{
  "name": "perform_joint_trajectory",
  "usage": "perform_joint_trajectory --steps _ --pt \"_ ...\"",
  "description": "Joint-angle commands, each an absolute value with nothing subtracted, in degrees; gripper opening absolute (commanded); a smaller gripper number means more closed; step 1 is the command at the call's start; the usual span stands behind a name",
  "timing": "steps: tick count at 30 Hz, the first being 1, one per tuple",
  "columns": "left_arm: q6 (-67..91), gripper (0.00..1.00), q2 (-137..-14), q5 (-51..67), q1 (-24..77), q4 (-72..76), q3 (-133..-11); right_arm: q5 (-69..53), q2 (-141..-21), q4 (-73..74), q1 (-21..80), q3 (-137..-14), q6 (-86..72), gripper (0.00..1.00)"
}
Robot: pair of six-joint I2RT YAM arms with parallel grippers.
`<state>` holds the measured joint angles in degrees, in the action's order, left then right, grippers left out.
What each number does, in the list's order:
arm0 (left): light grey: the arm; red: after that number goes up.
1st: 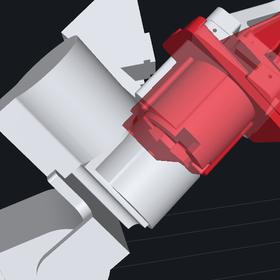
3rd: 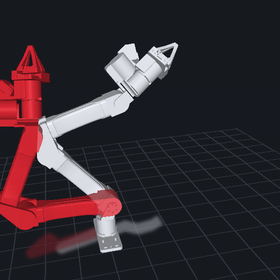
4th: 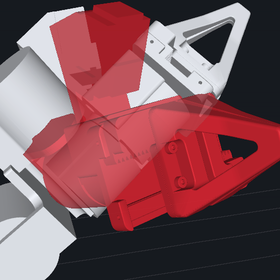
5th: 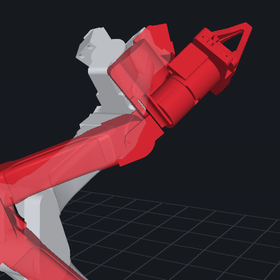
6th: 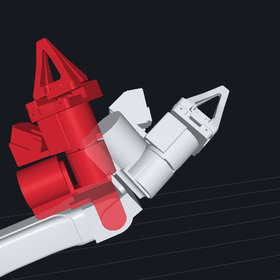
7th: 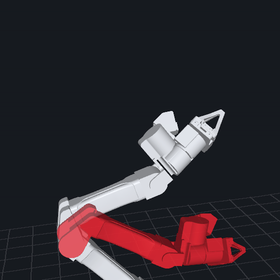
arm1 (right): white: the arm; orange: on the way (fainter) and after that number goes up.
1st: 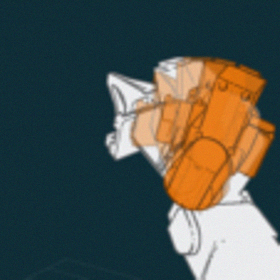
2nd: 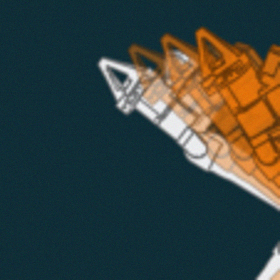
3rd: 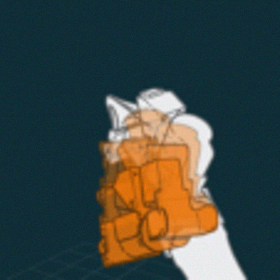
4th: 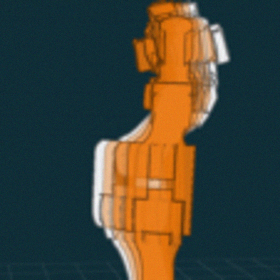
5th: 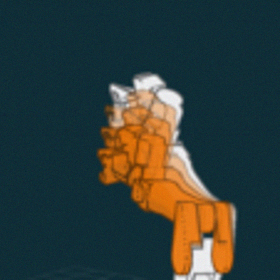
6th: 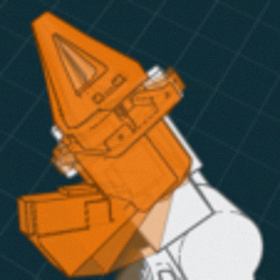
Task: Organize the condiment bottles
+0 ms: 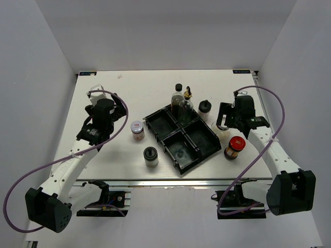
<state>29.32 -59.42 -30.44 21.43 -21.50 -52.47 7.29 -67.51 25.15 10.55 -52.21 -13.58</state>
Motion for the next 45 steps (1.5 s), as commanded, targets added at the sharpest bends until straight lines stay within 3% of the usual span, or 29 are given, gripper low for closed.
perform_joint_trajectory --steps 1,10,14,21,25,31,45 --pt "30.5 0.98 -58.27 -30.15 20.83 -20.21 -50.63 10.45 -70.04 25.4 12.39 -52.38 -14.42 0.89" --pt "30.67 0.98 -56.95 -29.53 20.04 -18.99 -49.13 20.29 -78.22 26.19 13.71 -55.11 -19.24 0.89" --pt "30.76 0.98 -57.13 -29.09 19.86 -18.81 -49.04 18.99 -77.96 24.17 13.62 -54.05 -19.6 0.79" --pt "31.02 0.98 -57.22 -28.65 19.78 -18.9 -48.69 16.09 -78.4 22.15 13.62 -54.14 -18.46 0.79" --pt "31.11 0.98 -57.04 -28.13 19.78 -18.72 -48.6 16.52 -78.4 21.8 13.62 -54.49 -18.19 0.65" --pt "31.29 0.98 -56.43 -27.42 19.78 -18.19 -48.34 17.23 -75.59 22.23 13.71 -55.37 -16.17 0.22" --pt "32.25 0.98 -54.14 -26.19 19.78 -18.02 -47.72 14.41 -66.9 27.42 15.72 -64.77 -15.29 0.05"
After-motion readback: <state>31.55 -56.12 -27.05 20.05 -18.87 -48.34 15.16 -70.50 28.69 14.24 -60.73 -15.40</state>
